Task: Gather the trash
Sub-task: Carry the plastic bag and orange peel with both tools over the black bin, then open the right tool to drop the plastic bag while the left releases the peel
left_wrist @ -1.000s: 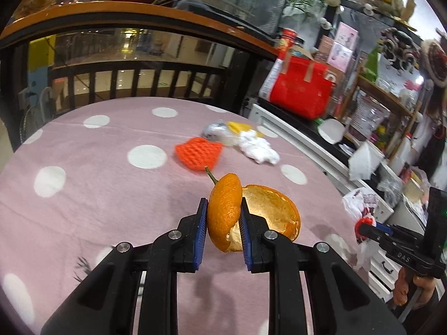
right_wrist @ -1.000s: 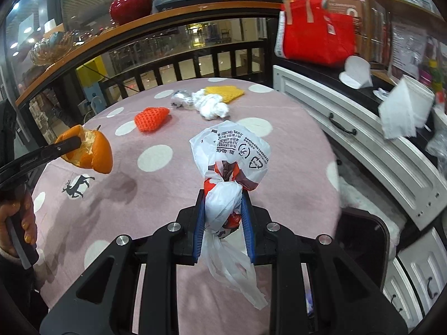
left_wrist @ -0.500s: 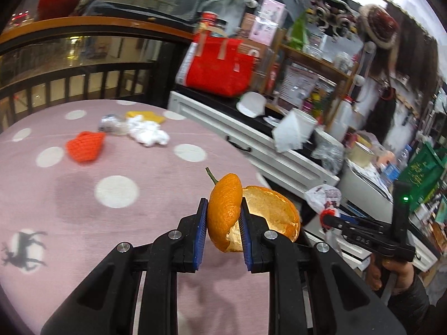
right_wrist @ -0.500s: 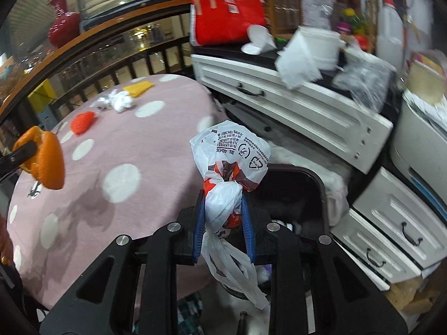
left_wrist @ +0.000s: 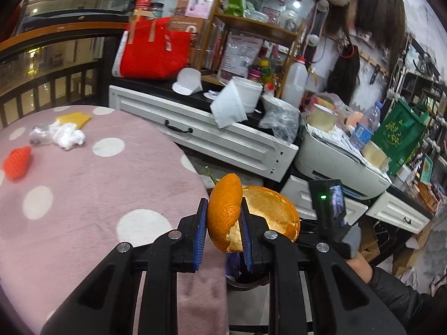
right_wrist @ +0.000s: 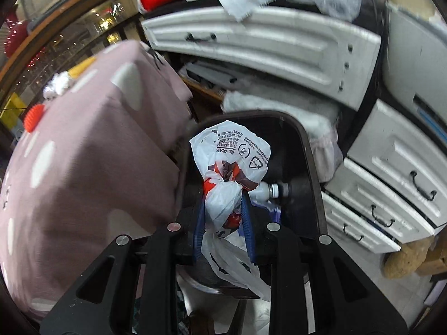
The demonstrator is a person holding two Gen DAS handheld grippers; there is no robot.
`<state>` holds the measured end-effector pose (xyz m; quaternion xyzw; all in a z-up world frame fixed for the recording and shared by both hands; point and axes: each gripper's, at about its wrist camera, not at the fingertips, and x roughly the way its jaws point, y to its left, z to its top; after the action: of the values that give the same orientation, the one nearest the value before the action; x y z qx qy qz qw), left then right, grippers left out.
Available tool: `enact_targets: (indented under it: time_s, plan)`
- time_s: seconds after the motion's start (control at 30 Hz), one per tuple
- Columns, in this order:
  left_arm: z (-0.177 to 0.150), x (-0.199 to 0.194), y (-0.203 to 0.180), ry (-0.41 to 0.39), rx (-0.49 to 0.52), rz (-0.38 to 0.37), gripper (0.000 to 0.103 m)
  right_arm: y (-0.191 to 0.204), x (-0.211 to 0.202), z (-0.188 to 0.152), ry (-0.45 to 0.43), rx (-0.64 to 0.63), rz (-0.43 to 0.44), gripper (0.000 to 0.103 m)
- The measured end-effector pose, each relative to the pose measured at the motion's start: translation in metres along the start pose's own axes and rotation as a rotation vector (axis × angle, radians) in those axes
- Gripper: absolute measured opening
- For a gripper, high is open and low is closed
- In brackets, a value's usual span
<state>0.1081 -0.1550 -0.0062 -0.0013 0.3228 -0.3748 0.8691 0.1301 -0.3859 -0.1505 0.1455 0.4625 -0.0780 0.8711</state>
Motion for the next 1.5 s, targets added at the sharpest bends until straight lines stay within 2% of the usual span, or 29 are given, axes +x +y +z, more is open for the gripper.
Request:
enact_targets:
  time_s: [0.17,0.23,0.3,0.37,0.5,0.63,0.87,1.1,1.27,1.5]
  plan:
    - [-0.004,0.019,-0.017,0.042,0.033,-0.025,0.022,-0.015,0.035,-0.009,0.072,0.035,-0.008,0.025]
    - [-0.006,0.025,-0.023,0.057,0.043,-0.031,0.021,-0.02,0.046,-0.014,0.095,0.051,-0.017,0.034]
    - [-0.008,0.032,-0.028,0.071,0.056,-0.036,0.022,-0.025,0.051,-0.018,0.101,0.073,-0.037,0.047]
    - [-0.01,0.036,-0.032,0.083,0.067,-0.041,0.022,-0.03,0.051,-0.021,0.094,0.098,-0.032,0.053]
    - [-0.013,0.05,-0.043,0.112,0.093,-0.055,0.022,-0.04,0.036,-0.022,0.054,0.108,-0.059,0.054]
    - [-0.017,0.068,-0.05,0.153,0.105,-0.07,0.021,-0.059,0.012,-0.021,-0.011,0.127,-0.155,0.057]
    - [-0.028,0.109,-0.069,0.247,0.146,-0.077,0.021,-0.108,-0.038,-0.025,-0.121,0.255,-0.234,0.059]
    - [-0.043,0.155,-0.081,0.361,0.164,-0.058,0.022,-0.124,-0.064,-0.032,-0.163,0.307,-0.234,0.06]
    - [-0.055,0.182,-0.086,0.406,0.199,-0.006,0.022,-0.124,-0.071,-0.034,-0.177,0.316,-0.22,0.06]
    - [-0.066,0.2,-0.081,0.452,0.188,0.024,0.022,-0.119,-0.078,-0.033,-0.19,0.3,-0.223,0.06]
